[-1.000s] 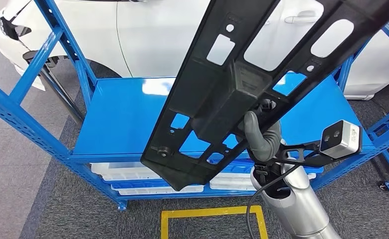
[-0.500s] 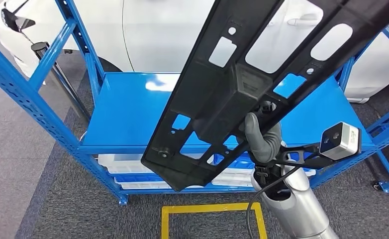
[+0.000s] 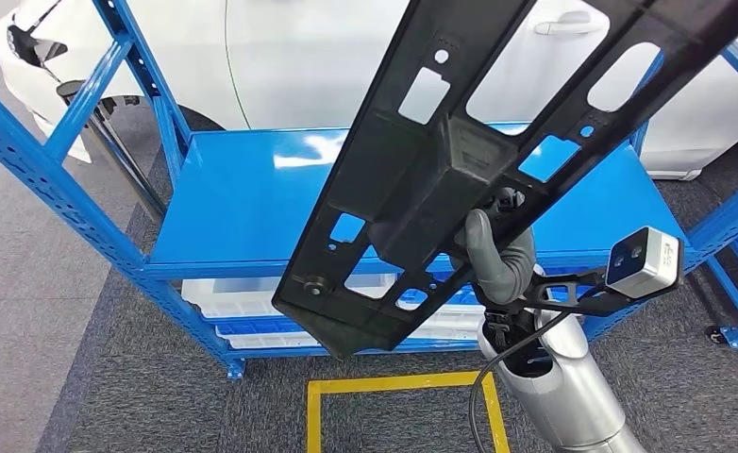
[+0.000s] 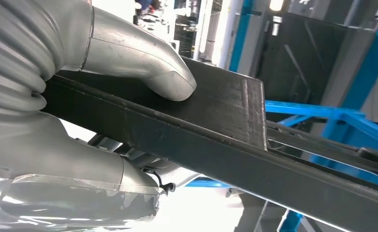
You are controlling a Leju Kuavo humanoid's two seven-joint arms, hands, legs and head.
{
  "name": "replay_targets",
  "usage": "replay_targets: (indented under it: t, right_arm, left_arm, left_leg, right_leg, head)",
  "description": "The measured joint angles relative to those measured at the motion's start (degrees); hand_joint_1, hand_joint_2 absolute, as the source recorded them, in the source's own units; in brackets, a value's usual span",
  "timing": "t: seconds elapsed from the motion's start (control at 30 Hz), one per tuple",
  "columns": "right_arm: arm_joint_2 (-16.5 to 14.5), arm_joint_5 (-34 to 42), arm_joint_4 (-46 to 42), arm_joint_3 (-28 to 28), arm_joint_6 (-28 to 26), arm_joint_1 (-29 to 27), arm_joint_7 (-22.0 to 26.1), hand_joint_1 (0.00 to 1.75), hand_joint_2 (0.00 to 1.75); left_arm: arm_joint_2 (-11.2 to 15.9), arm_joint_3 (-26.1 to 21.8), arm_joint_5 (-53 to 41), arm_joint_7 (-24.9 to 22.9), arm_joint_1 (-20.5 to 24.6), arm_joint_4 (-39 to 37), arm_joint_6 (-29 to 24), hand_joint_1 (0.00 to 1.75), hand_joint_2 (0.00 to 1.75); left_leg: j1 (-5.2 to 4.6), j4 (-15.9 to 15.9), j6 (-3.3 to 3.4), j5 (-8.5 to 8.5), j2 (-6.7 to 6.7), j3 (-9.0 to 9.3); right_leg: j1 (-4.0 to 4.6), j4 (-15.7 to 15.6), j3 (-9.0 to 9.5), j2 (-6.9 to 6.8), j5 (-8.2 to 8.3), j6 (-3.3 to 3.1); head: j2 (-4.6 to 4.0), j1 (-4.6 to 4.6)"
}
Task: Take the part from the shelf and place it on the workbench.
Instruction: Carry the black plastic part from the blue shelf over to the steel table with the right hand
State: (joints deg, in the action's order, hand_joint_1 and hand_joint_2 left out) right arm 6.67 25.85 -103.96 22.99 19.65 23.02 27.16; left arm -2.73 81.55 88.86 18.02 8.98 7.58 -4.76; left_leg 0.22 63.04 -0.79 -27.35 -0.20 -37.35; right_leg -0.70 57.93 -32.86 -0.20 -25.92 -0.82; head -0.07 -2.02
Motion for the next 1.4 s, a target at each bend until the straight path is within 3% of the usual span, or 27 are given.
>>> replay_targets:
  t: [0.07,0.1,0.13,0.17,0.27,0.33,0.4,0.47,0.57,0.6,0.63,0.67,0.7,0.73,0.8,0.83,0.93,0.97,1.03,1.1,1.13,1.17,1.2,1.23,1.3,1.33,1.4]
  right_arm:
    - [-0.02,-0.02,0.05,-0.04,0.00,-0.12,0.01,1.75,1.75]
    - [-0.02,-0.03,0.09,-0.04,0.00,-0.22,0.01,1.75,1.75]
    - [-0.02,-0.03,0.14,-0.05,0.00,-0.34,0.02,1.75,1.75]
    - [-0.02,-0.04,0.20,-0.06,0.00,-0.47,0.04,1.75,1.75]
    - [-0.03,-0.08,0.29,-0.27,0.04,-1.33,0.43,1.75,1.75]
    - [-0.07,-0.19,0.43,-0.37,0.20,-2.39,0.91,1.75,1.75]
    - [-0.20,-0.64,0.72,-0.32,0.59,-3.52,1.46,1.75,1.75]
    - [-0.40,-1.36,0.95,-0.26,1.12,-4.58,2.09,1.75,1.75]
    - [-0.88,-2.17,1.11,-0.05,1.88,-5.76,2.49,1.75,1.75]
    - [-1.03,-2.26,1.22,0.05,2.09,-6.04,2.46,1.75,1.75]
    - [-1.16,-2.30,1.38,0.15,2.29,-6.25,2.42,1.75,1.75]
    - [-1.29,-2.31,1.56,0.24,2.49,-6.38,2.38,1.75,1.75]
    - [-1.44,-2.31,1.73,0.33,2.72,-6.44,2.35,1.75,1.75]
    - [-1.63,-2.31,1.87,0.43,2.98,-6.44,2.32,1.75,1.75]
    - [-2.22,-2.30,2.11,0.81,3.67,-6.30,2.07,1.75,1.75]
    - [-2.64,-2.28,2.23,1.08,3.99,-6.17,1.84,1.75,1.75]
    - [-4.27,-2.16,2.83,2.15,4.71,-5.41,0.80,1.75,1.75]
    - [-4.82,-2.09,3.03,2.58,4.92,-5.05,0.47,1.75,1.75]
    - [-5.90,-1.81,3.36,3.54,5.22,-4.35,0.03,1.75,1.75]
    - [-6.75,-1.21,3.63,4.42,5.40,-3.87,-0.37,1.75,1.75]
    - [-7.04,-0.81,3.78,4.76,5.45,-3.68,-0.61,1.75,1.75]
    - [-7.27,-0.40,3.91,5.02,5.49,-3.48,-0.88,1.75,1.75]
    - [-7.42,0.02,4.01,5.22,5.43,-3.22,-1.14,1.75,1.75]
    - [-7.51,0.47,4.07,5.33,5.31,-2.89,-1.39,1.75,1.75]
    - [-7.53,1.34,4.08,5.29,4.75,-2.12,-1.76,1.75,1.75]
    - [-7.46,1.70,4.01,5.08,4.41,-1.87,-1.86,1.75,1.75]
    - [-6.92,1.86,3.52,4.10,3.54,-2.07,-1.62,1.75,1.75]
  left_arm:
    - [0.00,0.00,-0.01,-0.04,-0.01,0.00,0.00,0.00,1.75]
    - [0.00,0.00,-0.01,-0.05,-0.02,0.00,0.00,0.00,1.75]
    - [0.00,0.00,0.00,-0.07,-0.03,0.00,0.00,0.00,1.75]
    - [0.00,0.00,0.03,-0.04,-0.04,0.00,0.01,0.00,1.75]
    - [0.00,-0.02,0.19,0.37,-0.08,0.00,0.04,0.00,1.75]
    - [0.00,-0.14,0.23,0.68,-0.35,0.00,0.04,0.00,1.75]
    - [-0.05,-0.38,0.23,0.80,-0.96,0.00,0.03,0.00,1.75]
    - [-0.14,-0.78,0.23,0.91,-1.44,0.00,0.01,0.00,1.75]
    - [-0.26,-1.78,0.23,1.49,-1.60,0.00,0.05,0.00,1.75]
    - [-0.28,-2.09,0.23,1.73,-1.67,0.00,0.10,0.00,1.75]
    - [-0.29,-2.39,0.23,1.96,-1.75,0.00,0.20,0.00,1.75]
    - [-0.30,-2.67,0.23,2.16,-1.82,0.00,0.32,0.00,1.75]
    - [-0.30,-2.94,0.23,2.31,-1.88,0.00,0.45,0.00,1.75]
    - [-0.32,-3.18,0.23,2.40,-1.92,0.00,0.56,0.00,1.75]
    - [-0.36,-3.84,0.23,2.47,-1.95,0.00,0.64,0.00,1.75]
    - [-0.37,-4.27,0.23,2.46,-1.98,0.00,0.60,0.00,1.75]
    - [-0.36,-5.81,0.23,2.01,-2.13,0.00,-0.03,0.00,1.75]
    - [-0.36,-6.35,0.24,1.77,-2.21,0.00,-0.39,0.00,1.75]
    - [-0.35,-7.60,0.25,1.37,-2.38,0.00,-1.23,0.00,1.75]
    - [-0.35,-9.01,0.25,1.25,-2.51,0.00,-2.19,0.00,1.75]
    - [-0.35,-9.69,0.25,1.34,-2.56,0.00,-2.65,0.00,1.75]
    - [-0.35,-10.34,0.23,1.49,-2.61,0.00,-3.07,0.00,1.75]
    - [-0.35,-10.92,0.21,1.66,-2.63,0.00,-3.36,0.00,1.75]
    - [-0.35,-11.39,0.15,1.79,-2.63,0.00,-3.55,0.00,1.75]
    - [-0.34,-11.86,-0.28,2.03,-2.55,0.00,-3.50,0.00,1.75]
    - [-0.34,-11.92,-0.74,2.18,-2.54,0.00,-3.29,0.00,1.75]
    - [-0.34,-11.77,-2.37,2.64,-2.63,0.00,-2.37,0.00,1.75]
  left_leg:
    - [0.17,7.56,-0.54,-4.73,0.00,-2.50]
    - [0.24,10.68,-0.72,-6.19,0.00,-3.33]
    - [0.29,11.94,-0.80,-6.60,0.00,-3.23]
    - [0.32,10.97,-0.80,-6.01,0.00,-2.03]
    - [0.25,-0.50,-0.18,-2.39,-0.03,5.50]
    - [-0.02,-4.63,0.51,-1.73,-0.11,7.61]
    - [-0.09,-5.05,1.20,-1.20,-0.11,7.27]
    - [0.12,-5.52,2.00,-0.19,0.06,6.86]
    - [0.12,-5.63,2.81,1.15,0.26,5.46]
    - [0.07,-5.54,2.84,1.50,0.29,4.88]
    - [0.04,-5.42,2.79,1.84,0.31,4.31]
    - [0.05,-5.24,2.69,2.15,0.32,3.75]
    - [0.08,-5.00,2.54,2.40,0.31,3.21]
    - [0.10,-4.71,2.37,2.60,0.29,2.75]
    - [-0.01,-4.22,1.84,2.99,0.25,2.00]
    - [-0.08,-4.12,1.51,3.24,0.24,1.78]
    - [-0.06,-4.06,0.40,3.75,0.19,1.38]
    - [0.01,-3.30,0.07,2.87,0.17,1.01]
    - [0.24,1.62,-0.47,-1.48,0.15,-0.72]
    - [0.32,9.11,-0.85,-5.93,0.16,-2.85]
    - [0.34,11.43,-0.92,-6.64,0.16,-3.15]
    - [0.34,11.87,-0.89,-6.21,0.16,-2.54]
    - [0.34,10.06,-0.73,-4.90,0.15,-0.84]
    - [0.32,6.39,-0.44,-3.32,0.14,1.84]
    - [0.10,-1.79,0.22,-1.85,0.06,7.11]
    - [-0.07,-4.36,0.50,-1.74,0.01,8.59]
    - [-0.38,-5.83,0.99,-1.53,-0.05,8.91]
  right_leg:
    - [0.08,0.07,-0.96,-0.08,0.68,-0.27]
    - [0.11,0.15,-1.52,-0.10,1.03,-0.26]
    - [0.14,0.25,-2.06,-0.10,1.35,-0.23]
    - [0.15,0.36,-2.56,-0.08,1.65,-0.15]
    - [0.24,0.74,-3.57,-0.04,2.36,0.38]
    - [0.34,0.86,-4.06,-0.08,2.96,1.06]
    - [0.35,0.72,-4.39,-0.08,3.61,1.81]
    - [0.25,1.92,-5.05,0.06,2.12,2.39]
    - [-0.02,11.21,-8.05,0.16,-5.08,2.86]
    - [-0.09,14.52,-8.79,0.16,-6.62,2.99]
    - [-0.15,16.36,-8.78,0.15,-7.03,3.10]
    - [-0.24,16.09,-7.75,0.15,-6.30,3.18]
    - [-0.35,13.66,-5.65,0.14,-4.87,3.23]
    - [-0.46,9.79,-2.96,0.13,-3.71,3.20]
    - [-0.32,2.95,1.37,0.20,-2.93,2.80]
    - [-0.16,1.31,2.22,0.26,-3.11,2.48]
    - [-0.02,0.67,1.79,0.23,-2.44,1.13]
    - [-0.08,0.57,1.46,0.14,-2.02,0.59]
    - [-0.13,0.43,0.62,-0.07,-1.15,-0.25]
    - [0.07,0.52,-0.48,-0.16,-0.32,-0.55]
    - [0.17,0.59,-1.05,-0.21,0.07,-0.58]
    - [0.25,0.66,-1.59,-0.22,0.46,-0.57]
    - [0.33,0.72,-2.08,-0.21,0.84,-0.52]
    - [0.40,0.76,-2.48,-0.16,1.20,-0.44]
    - [0.58,0.78,-3.09,-0.06,1.93,0.00]
    - [0.61,0.72,-3.25,-0.05,2.33,0.32]
    - [0.55,0.42,-3.41,-0.10,3.20,1.12]
  head:
    - [0.01,0.01]
    - [0.01,0.01]
    - [0.01,0.01]
    - [0.01,0.01]
    - [0.01,0.01]
    - [0.01,0.00]
    - [0.01,0.00]
    - [0.00,0.01]
    - [0.00,0.01]
    - [0.01,0.01]
    - [0.01,0.01]
    - [0.01,0.01]
    - [0.01,0.01]
    - [0.01,0.01]
    - [0.01,0.01]
    - [0.01,0.01]
    - [0.00,0.01]
    - [0.00,0.01]
    - [0.01,0.01]
    - [0.01,0.01]
    - [0.01,0.01]
    - [0.01,0.01]
    - [0.01,0.01]
    - [0.02,0.01]
    - [0.02,0.00]
    - [0.01,0.00]
    - [0.01,-0.01]
